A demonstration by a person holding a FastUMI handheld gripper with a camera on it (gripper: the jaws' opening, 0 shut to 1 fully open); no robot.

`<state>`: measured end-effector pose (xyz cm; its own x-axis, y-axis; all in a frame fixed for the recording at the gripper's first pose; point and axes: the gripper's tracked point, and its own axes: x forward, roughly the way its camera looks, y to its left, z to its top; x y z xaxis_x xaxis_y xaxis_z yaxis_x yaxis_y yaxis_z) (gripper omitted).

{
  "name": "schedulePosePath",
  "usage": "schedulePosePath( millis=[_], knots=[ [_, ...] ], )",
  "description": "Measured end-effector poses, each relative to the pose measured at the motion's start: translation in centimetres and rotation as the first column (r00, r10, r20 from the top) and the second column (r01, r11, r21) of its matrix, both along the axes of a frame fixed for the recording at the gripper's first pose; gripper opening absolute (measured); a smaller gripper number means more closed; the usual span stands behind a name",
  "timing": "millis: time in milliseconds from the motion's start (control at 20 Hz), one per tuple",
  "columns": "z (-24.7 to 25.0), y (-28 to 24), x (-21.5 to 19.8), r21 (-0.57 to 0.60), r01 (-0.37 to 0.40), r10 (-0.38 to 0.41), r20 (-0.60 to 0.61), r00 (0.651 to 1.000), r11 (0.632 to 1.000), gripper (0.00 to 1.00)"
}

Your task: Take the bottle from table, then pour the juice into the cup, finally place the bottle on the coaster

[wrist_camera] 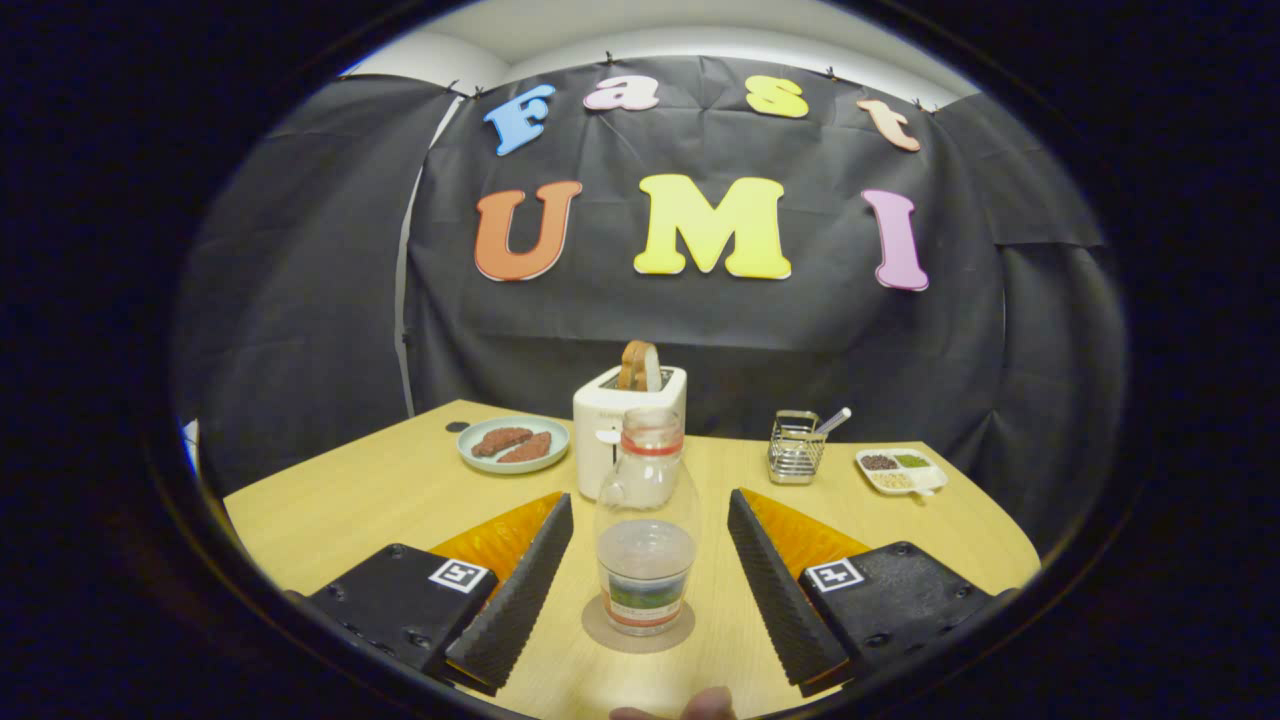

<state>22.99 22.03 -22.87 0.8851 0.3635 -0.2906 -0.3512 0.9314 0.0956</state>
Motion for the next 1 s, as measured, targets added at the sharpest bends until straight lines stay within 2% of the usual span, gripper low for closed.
schedulePosePath(
  millis=[250, 600, 800, 1000],
  knots=[
    [8.1, -2.3, -3.7, 0.028, 0.034, -0.036, 0.092, 0.995, 0.999, 1.0],
    [19.8, -9.5, -10.1, 0.056, 0.172, -0.181, 0.234, 0.955, 0.983, 1.0],
    [23.8, -12.4, -15.1, 0.059, 0.199, -0.208, 0.274, 0.939, 0.978, 1.0],
    [23.6, -13.7, -19.8, 0.044, 0.212, -0.216, 0.282, 0.935, 0.976, 1.0]
  ],
)
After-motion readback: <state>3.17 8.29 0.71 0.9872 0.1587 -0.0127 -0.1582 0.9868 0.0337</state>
